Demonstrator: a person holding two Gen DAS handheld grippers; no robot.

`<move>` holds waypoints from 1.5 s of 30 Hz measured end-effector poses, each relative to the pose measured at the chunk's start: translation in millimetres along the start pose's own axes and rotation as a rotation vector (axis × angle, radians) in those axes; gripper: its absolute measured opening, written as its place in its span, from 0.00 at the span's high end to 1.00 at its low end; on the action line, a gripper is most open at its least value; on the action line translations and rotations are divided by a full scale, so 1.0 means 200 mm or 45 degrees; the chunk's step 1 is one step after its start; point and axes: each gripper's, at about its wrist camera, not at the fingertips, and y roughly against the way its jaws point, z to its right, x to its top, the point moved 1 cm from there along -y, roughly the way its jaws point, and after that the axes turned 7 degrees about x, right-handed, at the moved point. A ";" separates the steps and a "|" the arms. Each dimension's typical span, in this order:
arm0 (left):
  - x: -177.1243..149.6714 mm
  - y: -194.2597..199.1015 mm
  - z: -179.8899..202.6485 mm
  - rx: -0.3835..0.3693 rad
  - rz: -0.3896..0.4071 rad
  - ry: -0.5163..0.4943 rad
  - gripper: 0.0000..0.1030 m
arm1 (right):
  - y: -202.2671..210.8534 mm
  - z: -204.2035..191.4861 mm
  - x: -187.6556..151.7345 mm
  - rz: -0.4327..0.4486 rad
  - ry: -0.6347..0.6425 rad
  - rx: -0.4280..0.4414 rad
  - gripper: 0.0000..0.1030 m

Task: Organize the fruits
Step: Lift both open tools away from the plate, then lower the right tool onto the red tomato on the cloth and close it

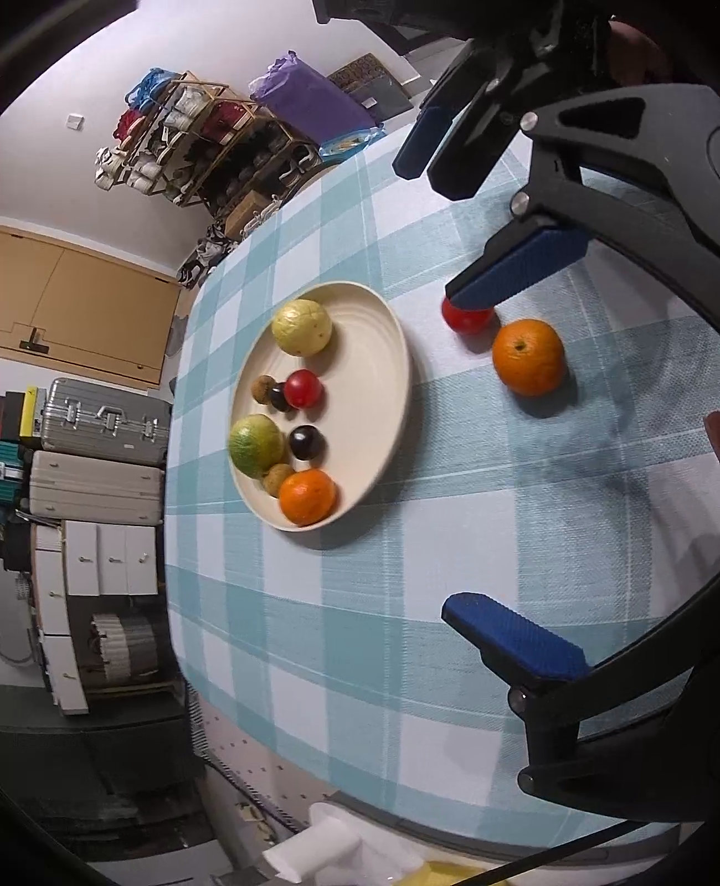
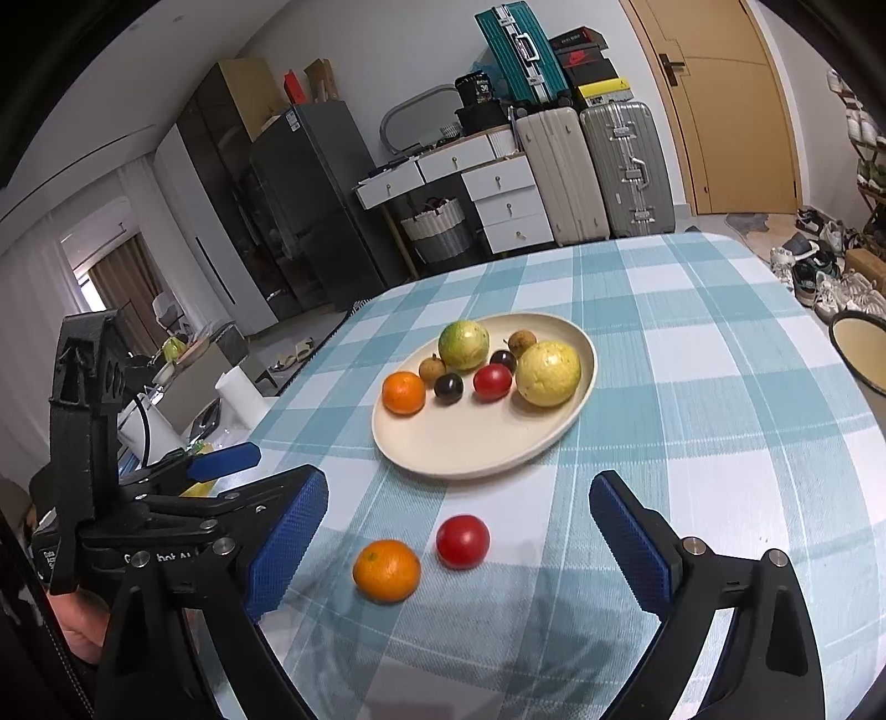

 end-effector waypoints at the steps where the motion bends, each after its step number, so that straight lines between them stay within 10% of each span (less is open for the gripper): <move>1: -0.01 -0.01 -0.01 -0.002 -0.012 0.006 0.01 | -0.01 0.00 -0.01 -0.005 -0.001 0.001 0.05; 33: -0.08 -0.19 -0.11 -0.028 -0.130 0.070 0.01 | -0.25 0.08 -0.11 -0.179 -0.130 0.079 0.22; 45: -0.07 -0.19 -0.09 -0.043 -0.135 0.060 0.01 | -0.33 0.09 -0.14 -0.255 -0.137 0.093 0.69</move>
